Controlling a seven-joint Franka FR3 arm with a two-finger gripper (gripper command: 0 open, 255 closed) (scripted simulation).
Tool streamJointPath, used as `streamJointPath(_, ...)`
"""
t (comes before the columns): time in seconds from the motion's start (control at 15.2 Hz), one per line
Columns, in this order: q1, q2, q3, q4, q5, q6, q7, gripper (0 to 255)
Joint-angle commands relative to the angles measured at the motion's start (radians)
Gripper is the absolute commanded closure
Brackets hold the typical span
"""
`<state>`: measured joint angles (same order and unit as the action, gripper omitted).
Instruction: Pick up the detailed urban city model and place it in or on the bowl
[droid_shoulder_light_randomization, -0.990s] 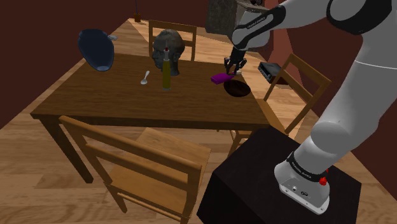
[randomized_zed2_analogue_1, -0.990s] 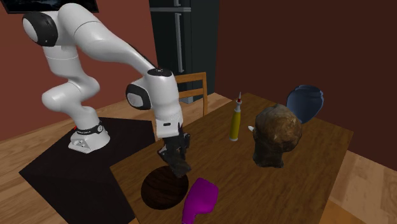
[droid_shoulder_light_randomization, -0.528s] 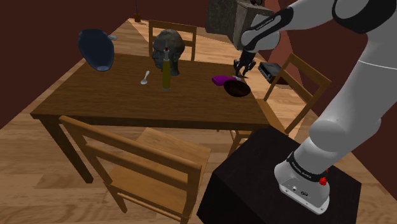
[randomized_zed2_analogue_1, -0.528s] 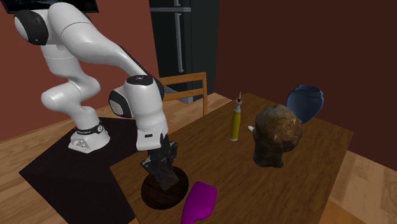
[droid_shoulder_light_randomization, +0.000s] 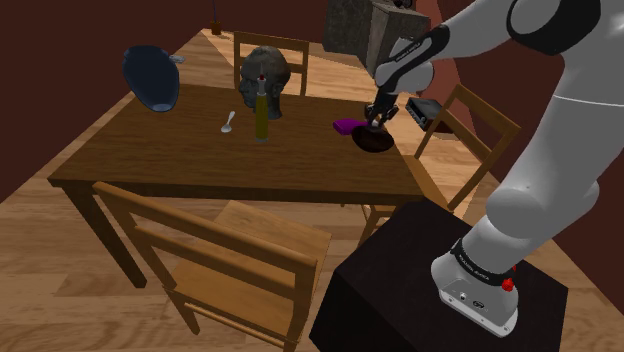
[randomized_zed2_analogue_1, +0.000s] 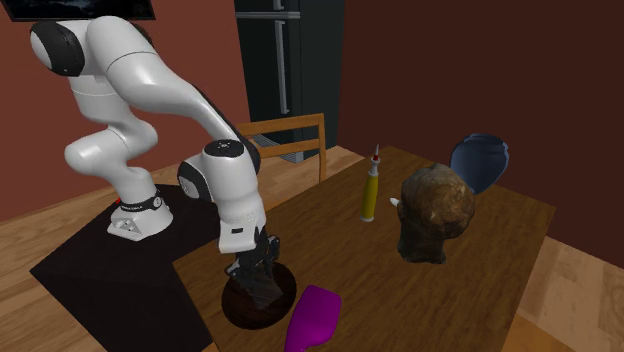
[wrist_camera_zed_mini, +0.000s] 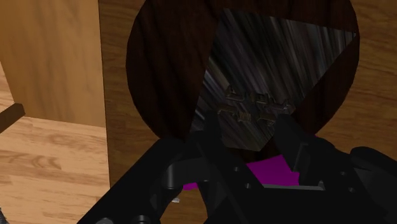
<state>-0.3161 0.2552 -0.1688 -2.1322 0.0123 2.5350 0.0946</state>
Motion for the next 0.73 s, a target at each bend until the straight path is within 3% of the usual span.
streamJointPath(0.0, -0.003, 0.019, 0.001, -0.003, 0.006, 0.022, -0.005, 255)
streamJointPath(0.66, -0.007, 0.055, 0.006, -0.010, 0.015, 0.064, -0.010, 255)
